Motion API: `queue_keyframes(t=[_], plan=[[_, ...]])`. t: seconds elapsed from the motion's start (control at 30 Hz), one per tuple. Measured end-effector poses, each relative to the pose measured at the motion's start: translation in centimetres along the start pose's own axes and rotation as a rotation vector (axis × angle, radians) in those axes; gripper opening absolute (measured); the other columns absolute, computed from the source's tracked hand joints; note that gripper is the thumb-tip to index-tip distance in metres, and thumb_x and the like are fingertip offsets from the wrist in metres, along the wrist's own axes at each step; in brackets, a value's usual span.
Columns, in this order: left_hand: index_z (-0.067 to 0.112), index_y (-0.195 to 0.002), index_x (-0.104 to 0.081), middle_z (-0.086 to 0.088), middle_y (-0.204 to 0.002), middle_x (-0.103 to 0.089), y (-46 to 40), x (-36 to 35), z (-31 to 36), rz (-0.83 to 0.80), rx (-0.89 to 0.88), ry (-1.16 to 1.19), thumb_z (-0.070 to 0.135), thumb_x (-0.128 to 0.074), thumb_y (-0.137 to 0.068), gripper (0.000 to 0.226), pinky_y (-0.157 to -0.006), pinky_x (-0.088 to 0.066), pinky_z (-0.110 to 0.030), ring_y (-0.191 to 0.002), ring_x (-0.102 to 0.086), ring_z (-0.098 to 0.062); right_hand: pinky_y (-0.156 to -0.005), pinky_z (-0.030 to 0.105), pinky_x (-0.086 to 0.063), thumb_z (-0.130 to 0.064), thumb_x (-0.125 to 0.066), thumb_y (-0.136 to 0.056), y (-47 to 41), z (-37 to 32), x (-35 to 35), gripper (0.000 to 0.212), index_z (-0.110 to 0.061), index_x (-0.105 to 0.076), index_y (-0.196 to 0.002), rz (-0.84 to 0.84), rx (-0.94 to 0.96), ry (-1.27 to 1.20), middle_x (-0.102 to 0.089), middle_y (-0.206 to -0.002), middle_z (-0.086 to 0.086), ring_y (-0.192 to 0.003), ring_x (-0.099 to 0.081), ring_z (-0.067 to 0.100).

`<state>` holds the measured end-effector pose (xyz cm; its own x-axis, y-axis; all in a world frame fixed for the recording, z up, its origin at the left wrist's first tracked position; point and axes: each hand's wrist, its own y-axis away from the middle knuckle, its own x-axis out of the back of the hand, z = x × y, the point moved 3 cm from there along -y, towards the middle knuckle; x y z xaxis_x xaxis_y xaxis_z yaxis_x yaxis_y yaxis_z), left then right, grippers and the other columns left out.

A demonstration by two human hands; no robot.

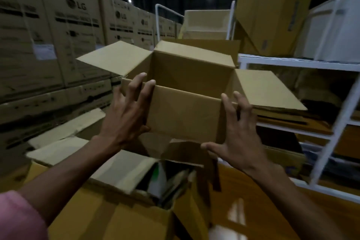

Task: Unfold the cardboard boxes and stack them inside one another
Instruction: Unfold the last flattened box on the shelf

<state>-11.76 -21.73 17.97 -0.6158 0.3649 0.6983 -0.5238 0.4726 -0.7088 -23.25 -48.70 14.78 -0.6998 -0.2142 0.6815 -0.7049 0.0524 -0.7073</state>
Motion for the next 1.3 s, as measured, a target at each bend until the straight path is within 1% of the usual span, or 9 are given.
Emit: queue_keyframes(t=[0.17, 0.23, 0.43, 0.63, 0.77, 0.93, 1.1, 1.23, 1.3], plan=[[0.020, -0.154, -0.024, -0.016, -0.157, -0.021, 1.6, -2.0, -11.4, -0.063, 0.062, -0.002, 0.025, -0.101, -0.045, 0.133, -0.067, -0.058, -0.065, -0.116, -0.040, -0.061, -0.097, 0.065, -0.051, -0.048, -0.093, -0.063, -4.6, -8.4, -8.3, 0.139, -0.038, 0.007, -0.159, -0.096, -0.021, 0.065, 0.007, -0.165, 0.010, -0.144, -0.023, 0.047], [0.020, -0.153, -0.024, -0.017, -0.155, -0.022, 2.1, -3.3, -14.5, -0.091, 0.092, 0.009, 0.025, -0.100, -0.047, 0.131, -0.066, -0.058, -0.064, -0.117, -0.039, -0.060, -0.098, 0.061, -0.052, -0.048, -0.091, -0.067, -5.3, -10.6, -10.6, 0.138, -0.038, 0.011, -0.159, -0.128, -0.023, 0.077, 0.013, -0.166, 0.010, -0.144, -0.024, 0.047], [0.021, -0.154, -0.024, -0.015, -0.153, -0.024, 3.9, -7.4, -20.2, -0.222, 0.134, 0.036, 0.038, -0.099, -0.045, 0.134, -0.076, -0.056, -0.064, -0.111, -0.044, -0.052, -0.098, 0.056, -0.054, -0.055, -0.084, -0.071, -5.5, -13.6, -15.3, 0.134, -0.034, 0.012, -0.161, -0.232, -0.011, 0.098, 0.026, -0.166, 0.008, -0.146, -0.023, 0.050], [0.027, -0.157, -0.019, -0.011, -0.152, -0.024, 4.4, -9.8, -22.2, -0.347, 0.110, 0.067, 0.054, -0.095, -0.041, 0.142, -0.088, -0.053, -0.064, -0.114, -0.046, -0.046, -0.100, 0.054, -0.052, -0.061, -0.076, -0.077, -4.6, -14.4, -18.1, 0.124, -0.035, 0.012, -0.160, -0.336, -0.052, 0.120, 0.031, -0.165, 0.007, -0.140, -0.034, 0.048], [0.029, -0.156, -0.018, -0.011, -0.150, -0.023, 3.8, -11.0, -22.1, -0.371, 0.114, 0.089, 0.063, -0.092, -0.045, 0.137, -0.085, -0.056, -0.060, -0.114, -0.044, -0.043, -0.102, 0.050, -0.052, -0.062, -0.075, -0.077, -4.6, -14.2, -18.8, 0.122, -0.038, 0.013, -0.159, -0.358, -0.099, 0.142, 0.027, -0.164, 0.008, -0.141, -0.034, 0.044], [0.029, -0.153, -0.015, -0.009, -0.150, -0.020, 4.1, -13.3, -21.9, -0.419, 0.154, 0.154, 0.058, -0.091, -0.051, 0.131, -0.088, -0.054, -0.058, -0.113, -0.046, -0.043, -0.105, 0.050, -0.050, -0.062, -0.072, -0.081, -4.8, -13.8, -19.2, 0.114, -0.035, 0.006, -0.160, -0.396, -0.079, 0.218, 0.032, -0.164, 0.009, -0.141, -0.035, 0.043], [0.028, -0.153, -0.018, -0.009, -0.152, -0.021, 4.7, -14.7, -22.7, -0.486, 0.155, 0.170, 0.076, -0.082, -0.044, 0.136, -0.091, -0.051, -0.061, -0.113, -0.045, -0.042, -0.105, 0.051, -0.050, -0.066, -0.068, -0.083, -4.6, -14.3, -20.1, 0.109, -0.035, 0.004, -0.160, -0.473, -0.082, 0.234, 0.033, -0.163, 0.007, -0.144, -0.033, 0.040], [0.030, -0.154, -0.007, -0.009, -0.157, -0.011, 4.5, -15.3, -22.8, -0.570, 0.126, 0.133, 0.067, -0.086, -0.054, 0.133, -0.104, -0.045, -0.061, -0.126, -0.041, -0.044, -0.106, 0.051, -0.049, -0.071, -0.065, -0.082, -4.3, -14.2, -20.4, 0.109, -0.037, 0.003, -0.160, -0.545, -0.118, 0.205, 0.031, -0.164, 0.004, -0.144, -0.035, 0.040], [0.033, -0.154, 0.000, -0.007, -0.159, -0.006, 4.5, -15.7, -22.9, -0.612, 0.132, 0.115, 0.064, -0.088, -0.056, 0.136, -0.104, -0.046, -0.060, -0.130, -0.039, -0.044, -0.108, 0.051, -0.048, -0.075, -0.062, -0.081, -4.3, -14.1, -20.4, 0.109, -0.039, 0.005, -0.160, -0.594, -0.119, 0.190, 0.033, -0.164, 0.000, -0.142, -0.039, 0.040]])
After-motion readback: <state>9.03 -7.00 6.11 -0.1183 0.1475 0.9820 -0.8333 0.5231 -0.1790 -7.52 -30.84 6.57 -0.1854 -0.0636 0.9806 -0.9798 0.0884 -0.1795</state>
